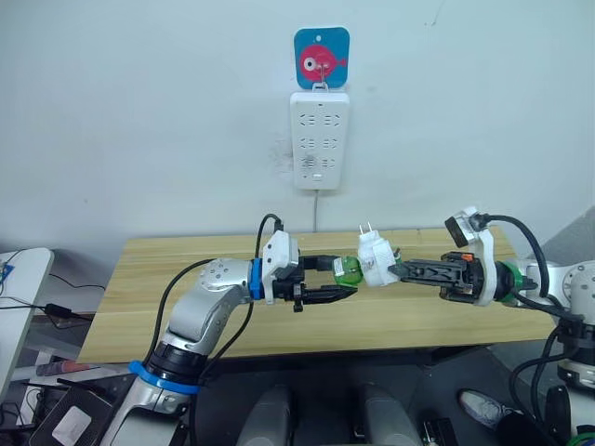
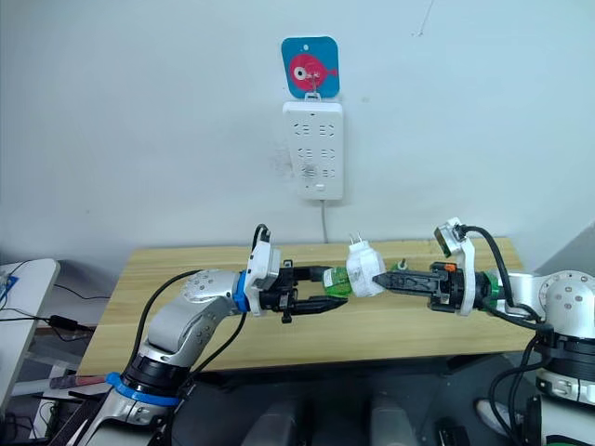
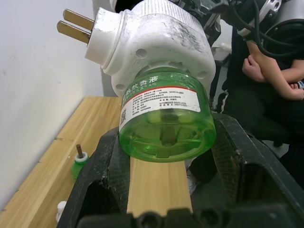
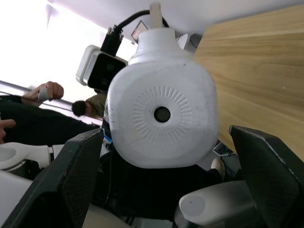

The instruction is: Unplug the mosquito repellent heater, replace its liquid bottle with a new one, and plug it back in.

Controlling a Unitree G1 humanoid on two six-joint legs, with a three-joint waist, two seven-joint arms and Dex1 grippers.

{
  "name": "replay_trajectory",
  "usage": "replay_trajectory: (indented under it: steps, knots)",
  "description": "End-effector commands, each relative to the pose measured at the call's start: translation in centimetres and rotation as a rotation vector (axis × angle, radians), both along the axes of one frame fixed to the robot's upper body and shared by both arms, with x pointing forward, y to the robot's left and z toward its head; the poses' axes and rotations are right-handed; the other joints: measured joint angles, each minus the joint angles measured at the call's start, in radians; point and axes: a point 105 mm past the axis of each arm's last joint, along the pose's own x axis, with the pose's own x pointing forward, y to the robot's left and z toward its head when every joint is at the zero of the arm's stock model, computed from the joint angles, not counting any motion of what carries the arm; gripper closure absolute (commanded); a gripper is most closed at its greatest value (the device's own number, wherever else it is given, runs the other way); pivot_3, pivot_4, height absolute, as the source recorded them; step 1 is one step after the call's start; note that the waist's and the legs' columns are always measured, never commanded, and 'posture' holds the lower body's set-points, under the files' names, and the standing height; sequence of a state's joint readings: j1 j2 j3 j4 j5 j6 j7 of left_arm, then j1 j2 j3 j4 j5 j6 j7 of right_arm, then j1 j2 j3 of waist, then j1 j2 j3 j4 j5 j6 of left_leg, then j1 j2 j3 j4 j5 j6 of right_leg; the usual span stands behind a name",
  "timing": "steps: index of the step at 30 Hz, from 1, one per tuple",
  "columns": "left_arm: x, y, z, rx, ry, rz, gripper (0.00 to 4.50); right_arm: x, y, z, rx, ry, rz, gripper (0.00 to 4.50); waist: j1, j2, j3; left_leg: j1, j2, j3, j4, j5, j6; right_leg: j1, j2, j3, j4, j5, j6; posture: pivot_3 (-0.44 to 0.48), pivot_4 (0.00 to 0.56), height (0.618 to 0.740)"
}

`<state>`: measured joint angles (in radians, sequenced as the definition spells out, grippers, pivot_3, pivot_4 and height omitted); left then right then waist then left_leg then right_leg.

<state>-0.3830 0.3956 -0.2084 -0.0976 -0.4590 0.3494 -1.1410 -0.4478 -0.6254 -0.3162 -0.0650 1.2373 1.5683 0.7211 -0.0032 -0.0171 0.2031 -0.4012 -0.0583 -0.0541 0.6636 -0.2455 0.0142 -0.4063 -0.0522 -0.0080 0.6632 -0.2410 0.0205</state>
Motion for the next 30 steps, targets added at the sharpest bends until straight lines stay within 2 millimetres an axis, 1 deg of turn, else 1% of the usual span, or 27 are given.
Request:
replay_trajectory:
  steps: [1, 5, 10, 16, 19, 21, 22, 25, 27, 29, 30]
  knots:
    - [-0.3, -0.2, 0.7, 0.003, -0.042, -0.019, 2.26, -0.3, 0.1, 0.6, -0.019, -0.046, 0.019, 0.06, 0.0, 0.0, 0.0, 0.0, 0.0, 0.0, 0.0, 0.0, 0.0, 0.0, 0.0, 0.0, 0.0, 0.0, 0.0, -0.018, 0.135, 0.74]
    - [-0.5, -0.4, 0.7, 0.008, -0.044, -0.038, 2.26, -0.6, 1.0, 0.7, -0.041, -0.074, 0.062, 0.06, 0.0, 0.0, 0.0, 0.0, 0.0, 0.0, 0.0, 0.0, 0.0, 0.0, 0.0, 0.0, 0.0, 0.0, 0.0, -0.025, 0.136, 0.74]
    - [-1.6, -1.2, 0.4, 0.038, -0.053, -0.115, 2.26, -0.5, 2.1, 0.5, -0.046, -0.086, 0.087, 0.06, 0.0, 0.0, 0.0, 0.0, 0.0, 0.0, 0.0, 0.0, 0.0, 0.0, 0.0, 0.0, 0.0, 0.0, 0.0, -0.025, 0.135, 0.74]
    - [-1.3, -1.1, 0.3, 0.038, -0.069, -0.096, 2.26, -1.1, 2.7, 0.5, -0.064, -0.087, 0.152, 0.06, -0.001, 0.0, 0.0, 0.0, 0.0, 0.0, 0.0, 0.0, 0.0, 0.0, 0.0, 0.0, 0.0, 0.0, 0.0, -0.025, 0.135, 0.74]
    - [-1.3, -1.1, 0.3, 0.033, -0.073, -0.084, 2.26, -1.6, 2.6, 0.4, -0.067, -0.084, 0.177, 0.65, 0.0, 0.0, 0.0, 0.0, 0.0, 0.0, 0.0, 0.0, 0.0, 0.0, 0.0, 0.0, -0.001, 0.0, 0.0, -0.017, 0.138, 0.74]
    - [-1.4, -1.1, 0.2, 0.033, -0.073, -0.081, 2.26, -1.8, 2.6, 0.3, -0.073, -0.083, 0.182, 1.33, 0.0, 0.0, 0.0, 0.0, 0.0, 0.0, 0.0, 0.0, 0.0, 0.0, 0.0, 0.0, -0.001, 0.0, 0.0, -0.017, 0.138, 0.74]
    - [-1.4, -1.1, 0.2, 0.034, -0.074, -0.08, 2.26, -1.6, 2.5, 0.2, -0.081, -0.088, 0.172, 1.45, 0.0, 0.0, 0.0, 0.0, 0.0, 0.0, 0.0, 0.0, 0.0, 0.0, 0.0, 0.0, -0.001, 0.0, 0.0, -0.017, 0.138, 0.74]
    - [-1.4, -1.1, 0.0, 0.039, -0.077, -0.075, 2.26, -1.0, 2.4, -0.1, -0.093, -0.098, 0.135, 1.45, 0.0, 0.0, 0.0, 0.0, 0.0, 0.0, 0.0, 0.0, 0.0, 0.0, 0.0, -0.001, 0.0, 0.0, 0.0, -0.014, 0.143, 0.74]
    - [-0.8, -0.9, -0.3, 0.062, -0.12, -0.037, 2.26, -0.2, 2.3, -0.3, -0.105, -0.112, 0.093, 1.45, 0.0, 0.0, 0.0, 0.0, 0.0, -0.001, 0.0, 0.0, 0.0, 0.0, 0.0, 0.0, 0.0, 0.0, 0.0, -0.014, 0.143, 0.74]
    - [-0.3, -0.7, -0.6, 0.075, -0.129, -0.011, 1.53, 0.4, 2.2, -0.4, -0.105, -0.115, 0.054, 1.45, 0.0, 0.0, 0.0, 0.0, 0.0, 0.0, 0.0, 0.0, 0.0, 0.0, 0.0, 0.0, -0.001, 0.0, 0.0, -0.014, 0.143, 0.74]
    - [0.0, -0.5, -0.7, 0.084, -0.146, 0.005, 1.28, 0.9, 2.1, -0.5, -0.11, -0.126, 0.022, 1.45, 0.0, 0.0, 0.0, 0.0, 0.0, 0.0, 0.0, 0.0, 0.0, 0.0, 0.0, 0.0, -0.001, 0.0, 0.0, -0.014, 0.143, 0.74]
